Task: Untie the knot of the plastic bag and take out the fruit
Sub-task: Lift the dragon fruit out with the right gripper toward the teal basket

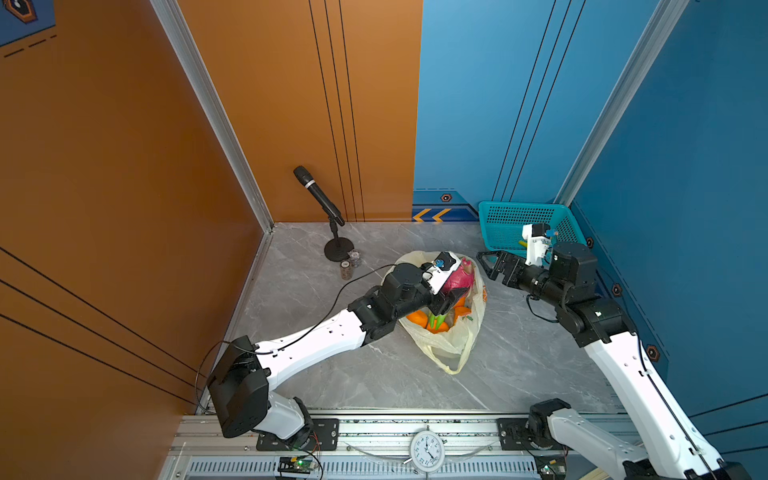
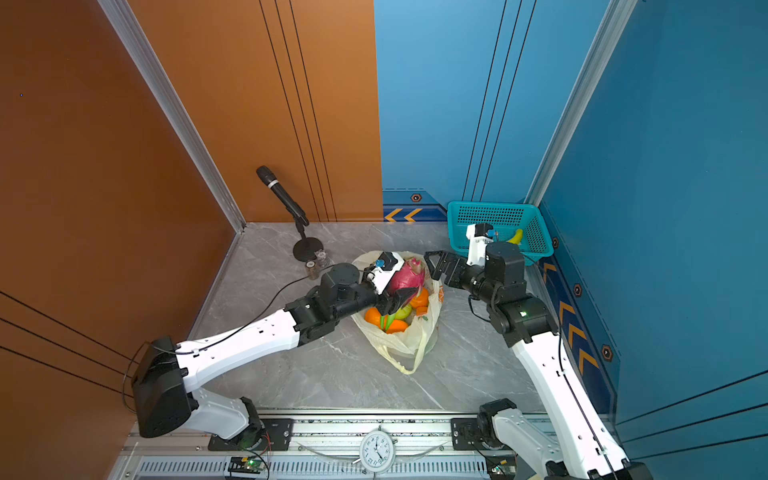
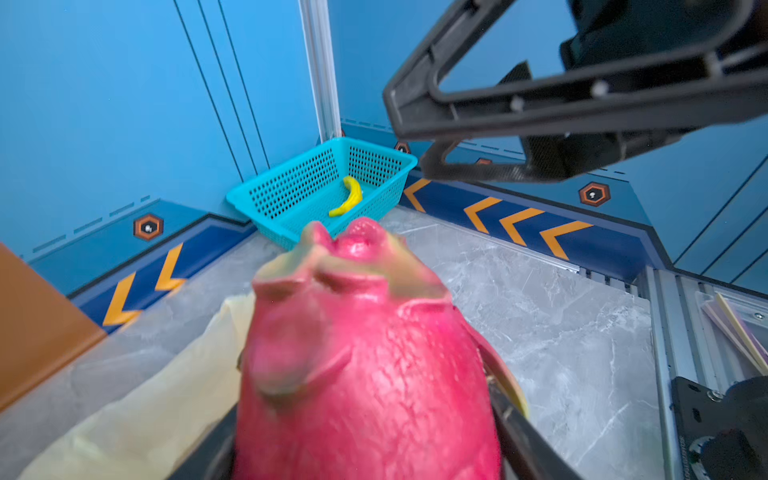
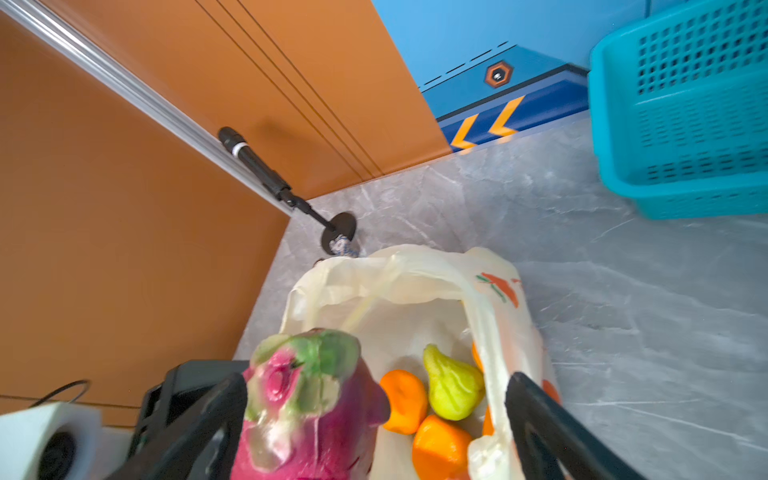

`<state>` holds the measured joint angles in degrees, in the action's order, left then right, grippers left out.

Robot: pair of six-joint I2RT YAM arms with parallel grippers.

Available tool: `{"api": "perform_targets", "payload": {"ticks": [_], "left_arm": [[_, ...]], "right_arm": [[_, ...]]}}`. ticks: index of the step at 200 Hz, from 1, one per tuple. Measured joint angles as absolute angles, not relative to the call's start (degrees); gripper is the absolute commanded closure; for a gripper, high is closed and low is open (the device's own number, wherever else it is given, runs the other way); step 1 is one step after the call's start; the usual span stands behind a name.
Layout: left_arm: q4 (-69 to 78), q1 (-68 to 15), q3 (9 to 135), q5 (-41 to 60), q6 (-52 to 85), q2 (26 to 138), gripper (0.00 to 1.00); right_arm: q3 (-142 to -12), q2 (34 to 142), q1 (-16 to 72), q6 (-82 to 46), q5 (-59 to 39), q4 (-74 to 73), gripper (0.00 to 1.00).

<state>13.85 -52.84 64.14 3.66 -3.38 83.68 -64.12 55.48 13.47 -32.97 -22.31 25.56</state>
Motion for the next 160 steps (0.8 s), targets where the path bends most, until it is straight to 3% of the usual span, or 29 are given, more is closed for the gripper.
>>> {"api": "perform_targets", "payload": {"ticks": [52, 129, 145, 160], "left_arm": [[17.6, -52.8, 65.9, 7.1, -7.6, 84.2, 0.48], [20.8, -53.6, 69.5, 12.4, -9.3, 86.9, 0.48], [21.0, -53.8, 69.9, 13.1, -9.5, 87.5, 0.47], [21.1, -53.8, 70.3, 13.3, -9.7, 87.9, 0.45]], "right_arm": [[-58.3, 51.7, 12.7, -40.0, -35.0, 19.8, 0.00], [-57.6, 53.6, 13.4, -43.0, -40.3, 13.8, 0.00], [-57.4, 54.3, 13.6, -43.4, -40.3, 13.3, 0.06], [-57.4, 54.8, 13.5, -43.5, -40.3, 12.9, 0.17]]}}
